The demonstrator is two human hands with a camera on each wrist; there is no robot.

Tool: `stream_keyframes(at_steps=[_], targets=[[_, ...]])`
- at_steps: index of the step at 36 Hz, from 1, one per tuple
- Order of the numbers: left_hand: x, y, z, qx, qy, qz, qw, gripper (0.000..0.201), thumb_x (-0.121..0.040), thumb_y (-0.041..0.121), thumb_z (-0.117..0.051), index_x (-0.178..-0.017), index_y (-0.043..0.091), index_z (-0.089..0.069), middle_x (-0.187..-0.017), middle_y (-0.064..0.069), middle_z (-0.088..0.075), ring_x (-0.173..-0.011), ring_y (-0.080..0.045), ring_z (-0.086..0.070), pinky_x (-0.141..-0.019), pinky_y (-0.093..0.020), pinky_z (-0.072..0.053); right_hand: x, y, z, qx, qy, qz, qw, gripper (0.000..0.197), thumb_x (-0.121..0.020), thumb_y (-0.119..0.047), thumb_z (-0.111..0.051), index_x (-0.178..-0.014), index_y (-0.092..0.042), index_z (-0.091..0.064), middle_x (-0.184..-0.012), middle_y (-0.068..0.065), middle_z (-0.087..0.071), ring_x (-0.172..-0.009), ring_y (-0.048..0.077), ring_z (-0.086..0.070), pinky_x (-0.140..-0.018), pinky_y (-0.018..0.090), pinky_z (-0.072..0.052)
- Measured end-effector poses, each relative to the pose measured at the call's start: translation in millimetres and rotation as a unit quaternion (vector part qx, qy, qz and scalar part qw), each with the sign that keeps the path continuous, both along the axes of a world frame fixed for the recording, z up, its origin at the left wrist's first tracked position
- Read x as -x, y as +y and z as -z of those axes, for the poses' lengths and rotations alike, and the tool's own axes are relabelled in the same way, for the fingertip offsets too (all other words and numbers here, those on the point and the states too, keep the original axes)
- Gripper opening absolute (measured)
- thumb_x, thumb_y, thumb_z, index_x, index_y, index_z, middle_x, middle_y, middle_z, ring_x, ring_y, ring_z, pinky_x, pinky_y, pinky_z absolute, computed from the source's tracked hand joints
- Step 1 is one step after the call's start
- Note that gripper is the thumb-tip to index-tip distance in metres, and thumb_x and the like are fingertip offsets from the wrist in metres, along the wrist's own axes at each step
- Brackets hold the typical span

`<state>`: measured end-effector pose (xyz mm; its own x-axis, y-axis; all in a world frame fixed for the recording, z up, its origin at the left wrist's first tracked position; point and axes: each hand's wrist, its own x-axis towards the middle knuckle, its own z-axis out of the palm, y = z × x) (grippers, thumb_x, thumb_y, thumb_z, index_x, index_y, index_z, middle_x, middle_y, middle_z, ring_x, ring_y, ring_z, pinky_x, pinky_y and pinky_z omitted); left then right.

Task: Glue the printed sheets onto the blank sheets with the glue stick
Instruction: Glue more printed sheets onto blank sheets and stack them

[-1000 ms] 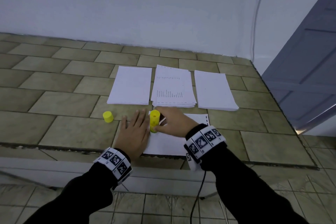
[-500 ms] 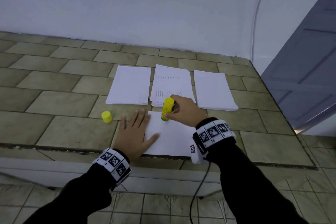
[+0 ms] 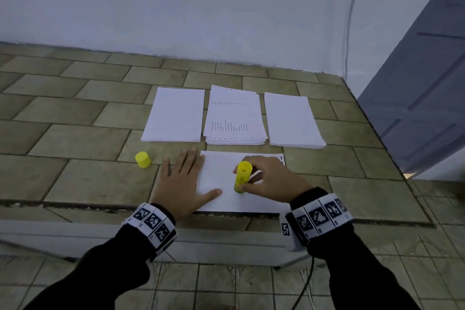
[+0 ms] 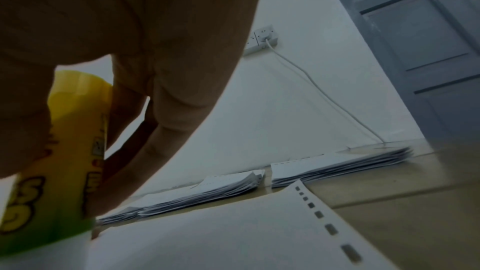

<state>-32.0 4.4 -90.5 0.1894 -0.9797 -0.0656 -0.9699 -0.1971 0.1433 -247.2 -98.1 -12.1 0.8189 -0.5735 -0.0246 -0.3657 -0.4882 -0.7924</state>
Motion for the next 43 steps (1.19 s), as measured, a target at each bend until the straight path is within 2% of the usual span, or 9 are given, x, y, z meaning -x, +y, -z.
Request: stream_keyframes(at_steps=[2,9,14,17,21,24,30,37,43], targets=[[0.4,-0.1,-0.9,-0.006,-0.005,0.000,1.000,0.122,-0.060,0.095,0.011,-0.157,0.023,-0.004,-0.164,0.002,0.008,-0.151,-0.017,0.011,-0.119,-0.053,0.007,-4.5,-9.4,-2.4,0.002,0.005,0.013,1.000,0.012,-0.079,-0.009,-0.076,-0.089,-0.008,-0.069,-0.104,0.000,-0.069,-0.088,0.008,-0.065,-0.081,0.027,-0.057],[0.2,-0.3,-0.4,-0.010,-0.009,-0.004,1.000,0.124,-0.058,0.095,0.015,-0.157,0.022,-0.003,-0.164,0.002,0.009,-0.151,-0.017,0.011,-0.119,-0.053,0.006,-24.1,-46.0,-2.0,0.037,0.034,0.083,0.995,0.011,-0.077,-0.009,-0.070,-0.080,-0.007,-0.060,-0.088,0.007,-0.072,-0.088,0.024,-0.067,-0.084,0.045,-0.053],[-1.3,0.9,1.0,0.004,-0.001,-0.002,1.000,0.123,-0.061,0.095,0.012,-0.157,0.022,-0.009,-0.165,0.002,0.004,-0.151,-0.017,0.007,-0.119,-0.053,0.005,-31.6,-54.2,0.0,0.044,0.053,0.111,0.991,0.015,-0.078,-0.012,-0.072,-0.083,-0.004,-0.059,-0.090,0.009,-0.071,-0.089,0.024,-0.066,-0.086,0.041,-0.052],[-1.9,1.8,2.1,0.008,0.003,0.000,1.000,0.120,-0.063,0.095,0.009,-0.157,0.022,-0.010,-0.165,0.003,0.003,-0.151,-0.016,0.007,-0.119,-0.053,0.005,-19.5,-51.4,0.9,0.029,0.040,0.134,0.990,0.014,-0.078,-0.013,-0.073,-0.082,-0.006,-0.061,-0.093,0.005,-0.071,-0.088,0.018,-0.066,-0.084,0.031,-0.052],[-1.8,2.1,0.4,0.001,-0.006,-0.002,1.000,0.121,-0.061,0.094,0.011,-0.157,0.023,-0.006,-0.164,0.003,0.006,-0.151,-0.016,0.010,-0.119,-0.052,0.006,12.7,-38.8,-0.6,0.021,0.020,0.131,0.991,0.011,-0.079,-0.015,-0.074,-0.080,-0.012,-0.064,-0.087,-0.002,-0.072,-0.084,0.011,-0.067,-0.079,0.026,-0.053],[-0.8,0.9,0.1,0.009,-0.005,-0.003,1.000,0.121,-0.063,0.094,0.011,-0.157,0.021,-0.009,-0.165,0.002,0.003,-0.151,-0.017,0.007,-0.119,-0.053,0.004,39.4,-25.8,-2.8,0.010,0.028,0.127,0.992,0.011,-0.078,-0.020,-0.077,-0.082,-0.023,-0.068,-0.094,-0.008,-0.072,-0.084,0.004,-0.066,-0.075,0.020,-0.051],[-1.1,2.1,-0.8,0.002,-0.014,-0.002,1.000,0.112,-0.069,0.090,-0.001,-0.157,0.021,-0.007,-0.164,0.002,0.006,-0.151,-0.017,0.008,-0.120,-0.053,0.004,71.2,-10.0,-2.5,-0.010,0.038,0.111,0.993,0.020,-0.077,-0.022,-0.079,-0.094,-0.025,-0.069,-0.088,-0.009,-0.072,-0.082,0.006,-0.068,-0.079,0.027,-0.056],[-0.8,1.1,0.8,-0.005,-0.015,0.000,1.000,0.118,-0.064,0.094,0.008,-0.157,0.022,-0.006,-0.164,0.001,0.007,-0.151,-0.018,0.009,-0.119,-0.053,0.005,76.1,-14.0,-1.4,-0.006,0.040,0.104,0.994,0.022,-0.077,-0.019,-0.079,-0.095,-0.026,-0.069,-0.087,-0.008,-0.071,-0.083,0.006,-0.067,-0.081,0.030,-0.057],[-0.1,-0.2,1.0,-0.003,-0.003,0.000,1.000,0.120,-0.062,0.095,0.009,-0.157,0.022,-0.007,-0.165,0.001,0.005,-0.151,-0.017,0.008,-0.119,-0.053,0.004,62.1,-44.0,-0.6,0.029,0.053,0.127,0.990,0.018,-0.077,-0.019,-0.078,-0.088,-0.026,-0.066,-0.090,-0.004,-0.071,-0.086,0.013,-0.068,-0.083,0.041,-0.056]])
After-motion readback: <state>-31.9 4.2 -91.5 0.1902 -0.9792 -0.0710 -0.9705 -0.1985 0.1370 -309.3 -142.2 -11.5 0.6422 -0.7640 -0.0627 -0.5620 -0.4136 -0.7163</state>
